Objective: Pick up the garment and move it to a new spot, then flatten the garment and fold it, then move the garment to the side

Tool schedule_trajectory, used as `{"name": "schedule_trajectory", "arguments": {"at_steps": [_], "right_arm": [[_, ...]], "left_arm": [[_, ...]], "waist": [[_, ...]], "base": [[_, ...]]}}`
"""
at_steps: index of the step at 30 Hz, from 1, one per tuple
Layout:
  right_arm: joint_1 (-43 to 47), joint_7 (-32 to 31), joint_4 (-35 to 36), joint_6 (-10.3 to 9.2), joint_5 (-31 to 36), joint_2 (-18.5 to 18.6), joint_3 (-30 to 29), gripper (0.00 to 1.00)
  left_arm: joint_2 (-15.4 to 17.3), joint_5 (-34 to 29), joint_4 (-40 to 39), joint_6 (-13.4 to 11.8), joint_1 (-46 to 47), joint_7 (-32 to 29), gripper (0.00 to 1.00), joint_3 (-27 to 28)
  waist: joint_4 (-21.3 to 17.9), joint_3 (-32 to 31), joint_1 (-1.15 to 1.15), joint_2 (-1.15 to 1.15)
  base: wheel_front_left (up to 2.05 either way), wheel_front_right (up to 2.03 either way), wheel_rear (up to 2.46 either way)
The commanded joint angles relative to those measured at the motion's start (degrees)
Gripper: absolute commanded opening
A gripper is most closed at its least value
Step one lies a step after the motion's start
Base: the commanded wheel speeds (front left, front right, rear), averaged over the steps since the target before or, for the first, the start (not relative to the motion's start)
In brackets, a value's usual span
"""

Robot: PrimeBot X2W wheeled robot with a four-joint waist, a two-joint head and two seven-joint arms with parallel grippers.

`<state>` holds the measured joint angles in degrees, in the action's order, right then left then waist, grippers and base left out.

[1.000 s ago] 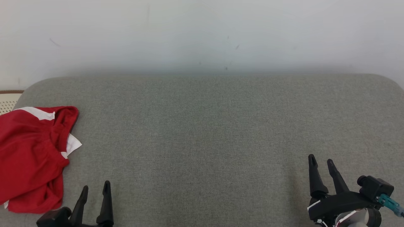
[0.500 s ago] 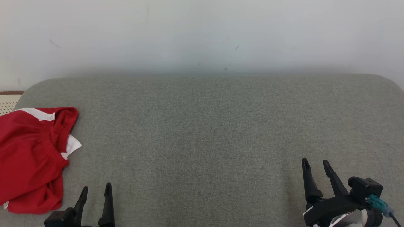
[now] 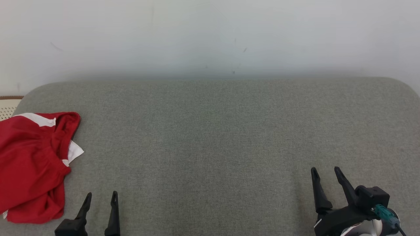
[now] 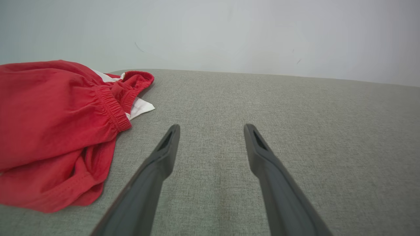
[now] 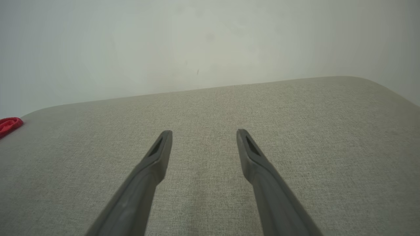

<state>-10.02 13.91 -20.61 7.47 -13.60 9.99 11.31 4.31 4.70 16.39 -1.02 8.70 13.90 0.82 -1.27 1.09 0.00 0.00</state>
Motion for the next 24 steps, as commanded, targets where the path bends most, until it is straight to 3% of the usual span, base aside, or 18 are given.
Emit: {"name": "schedule_trajectory", "arguments": {"at_steps": [1, 11, 24], "right_arm": [[-0.44, 0.45, -0.02, 0.04, 0.86, -0.07, -0.10, 1.00], [-0.39, 1.37, 0.09, 0.04, 6.16, -1.02, -2.54, 1.00], [-0.28, 1.27, 0.77, 0.04, 6.91, -1.01, -2.63, 1.00]], "left_arm": [[0.33, -0.90, -0.14, -0.10, 0.22, 0.52, 1.00, -0.01], [0.20, -4.01, 0.47, -1.26, 0.24, 1.39, 1.00, 0.62], [-0.19, -3.54, 0.47, -1.39, 0.52, 1.37, 1.00, 1.76]], "waist": [[-0.04, 0.01, 0.00, 0.00], [-0.56, 0.09, 0.00, 0.00], [0.74, 0.84, 0.00, 0.00]], "base": [[0.00, 0.00, 0.00], [0.00, 0.00, 0.00], [0.00, 0.00, 0.00]]}}
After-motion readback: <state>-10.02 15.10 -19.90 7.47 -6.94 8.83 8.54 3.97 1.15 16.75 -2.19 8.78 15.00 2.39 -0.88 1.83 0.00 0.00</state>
